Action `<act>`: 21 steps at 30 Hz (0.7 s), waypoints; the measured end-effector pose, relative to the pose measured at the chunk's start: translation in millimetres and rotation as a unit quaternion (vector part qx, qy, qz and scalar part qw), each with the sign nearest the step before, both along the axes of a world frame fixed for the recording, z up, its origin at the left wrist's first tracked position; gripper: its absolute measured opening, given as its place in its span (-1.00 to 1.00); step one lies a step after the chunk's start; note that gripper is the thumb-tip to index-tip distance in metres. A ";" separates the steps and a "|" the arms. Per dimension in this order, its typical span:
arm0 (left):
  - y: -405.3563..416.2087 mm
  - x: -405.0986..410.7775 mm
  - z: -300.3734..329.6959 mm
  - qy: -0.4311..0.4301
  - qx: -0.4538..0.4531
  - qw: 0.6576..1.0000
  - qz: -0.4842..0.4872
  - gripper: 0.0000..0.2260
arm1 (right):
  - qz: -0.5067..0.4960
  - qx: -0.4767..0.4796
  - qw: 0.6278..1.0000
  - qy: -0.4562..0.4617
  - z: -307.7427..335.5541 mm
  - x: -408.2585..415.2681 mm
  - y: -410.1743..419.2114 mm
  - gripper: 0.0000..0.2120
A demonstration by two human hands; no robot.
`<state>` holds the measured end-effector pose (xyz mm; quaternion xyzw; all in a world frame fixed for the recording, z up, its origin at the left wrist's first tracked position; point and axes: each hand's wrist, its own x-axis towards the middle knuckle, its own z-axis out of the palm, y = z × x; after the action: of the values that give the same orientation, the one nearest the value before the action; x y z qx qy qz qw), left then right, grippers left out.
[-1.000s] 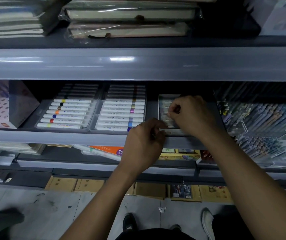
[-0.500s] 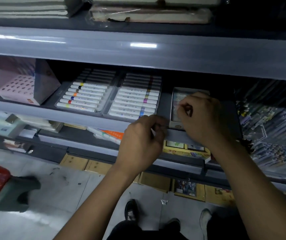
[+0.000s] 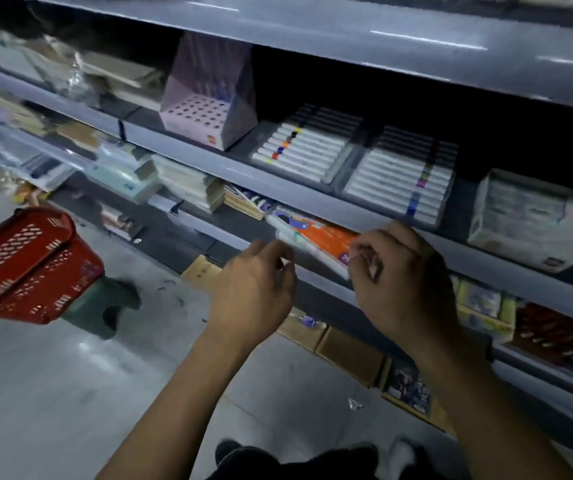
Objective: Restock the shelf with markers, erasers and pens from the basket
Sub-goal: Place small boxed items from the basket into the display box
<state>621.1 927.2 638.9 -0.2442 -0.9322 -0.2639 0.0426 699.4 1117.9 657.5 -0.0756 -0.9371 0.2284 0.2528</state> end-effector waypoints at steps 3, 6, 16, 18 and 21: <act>-65.0 -10.4 -5.9 0.003 -0.019 1.000 0.025 -0.84 | 0.036 0.004 0.998 -0.059 -18.0 -21.0 -58.4 -0.90; -137.5 -20.9 -15.4 -0.002 -0.030 0.996 0.080 -0.86 | 0.073 0.005 0.988 -0.138 -37.2 -47.8 -120.7 -0.84; -368.7 -37.7 -50.0 -0.090 -0.078 0.953 0.279 -0.78 | 0.192 0.046 0.939 -0.282 -79.4 -138.0 -314.5 -0.78; -402.3 -38.5 -56.1 -0.109 -0.084 0.939 0.315 -0.76 | 0.221 0.058 0.929 -0.290 -83.3 -153.9 -346.2 -0.76; -443.2 -43.0 -64.8 -0.129 -0.078 0.919 0.364 -0.76 | 0.261 0.070 0.915 -0.299 -88.3 -180.6 -388.8 -0.73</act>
<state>578.1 483.9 574.1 0.1454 -0.9718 -0.1856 -0.0044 518.9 729.0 569.2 0.1245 -0.9689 0.1871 -0.1032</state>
